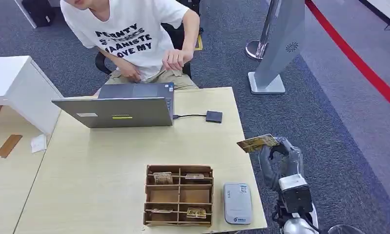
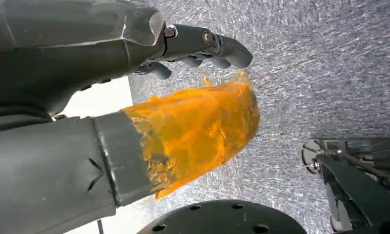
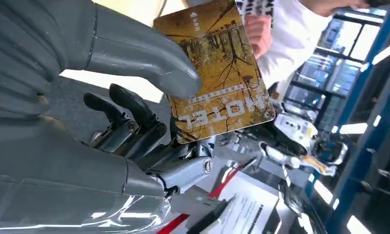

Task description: Pass the card to the sensor for recognition and then transmit it.

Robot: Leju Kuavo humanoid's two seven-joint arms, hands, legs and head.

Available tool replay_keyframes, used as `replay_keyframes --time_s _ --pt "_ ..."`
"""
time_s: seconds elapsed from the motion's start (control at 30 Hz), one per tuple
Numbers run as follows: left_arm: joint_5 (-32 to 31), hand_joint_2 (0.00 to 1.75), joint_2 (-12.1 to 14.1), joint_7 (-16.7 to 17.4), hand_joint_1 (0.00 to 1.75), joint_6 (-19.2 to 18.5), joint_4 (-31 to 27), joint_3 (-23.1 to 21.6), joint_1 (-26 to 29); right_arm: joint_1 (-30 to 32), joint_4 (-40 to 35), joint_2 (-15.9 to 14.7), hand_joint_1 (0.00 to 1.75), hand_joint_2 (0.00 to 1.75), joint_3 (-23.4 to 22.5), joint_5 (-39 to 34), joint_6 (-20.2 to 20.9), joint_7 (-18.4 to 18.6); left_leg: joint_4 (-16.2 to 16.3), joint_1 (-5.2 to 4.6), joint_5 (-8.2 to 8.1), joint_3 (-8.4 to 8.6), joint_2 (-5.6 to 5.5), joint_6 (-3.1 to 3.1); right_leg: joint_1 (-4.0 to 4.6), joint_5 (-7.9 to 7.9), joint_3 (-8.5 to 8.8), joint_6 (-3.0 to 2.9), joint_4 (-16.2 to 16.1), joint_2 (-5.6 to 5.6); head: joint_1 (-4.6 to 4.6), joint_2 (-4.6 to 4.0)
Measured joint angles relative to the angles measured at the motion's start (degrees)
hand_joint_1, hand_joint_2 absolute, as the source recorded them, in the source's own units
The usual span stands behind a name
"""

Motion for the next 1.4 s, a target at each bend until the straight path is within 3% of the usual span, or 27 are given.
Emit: replay_keyframes --time_s 0.87,0.97,1.13,1.4 --pt "-0.9 0.0 -0.2 -0.2 0.0 0.0 0.0 0.0 0.0 0.3 -2.2 1.9 1.75 1.75 -1.4 1.7 -1.1 -1.8 0.0 0.01 0.0 -0.03 0.0 0.0 0.0 0.0 0.0 0.0 0.0 -0.01 0.0 0.0" --pt "-1.9 0.0 -0.2 -0.4 0.0 -0.1 0.0 -0.2 -0.2 -1.8 -2.0 1.9 1.75 1.75 -0.3 6.4 -1.0 -2.6 0.0 0.03 0.0 -0.05 0.01 0.0 0.0 0.0 0.0 -0.01 0.0 0.01 0.02 0.0" --pt "-3.4 0.0 -0.3 0.5 0.0 -1.0 0.0 -1.1 -1.3 -9.4 1.3 2.1 1.75 1.75 4.2 15.3 -3.1 1.0 0.0 0.02 0.06 0.03 0.03 -0.05 0.0 0.03 0.02 -0.02 0.0 0.03 0.0 0.0" --pt "-4.4 0.0 -0.6 1.0 0.0 -1.7 0.0 -2.4 -2.2 -17.3 5.9 2.7 1.75 1.75 8.4 20.2 -4.8 3.8 0.0 0.03 0.05 0.03 0.04 -0.06 0.01 0.02 0.0 -0.04 0.1 0.05 -0.02 0.0"
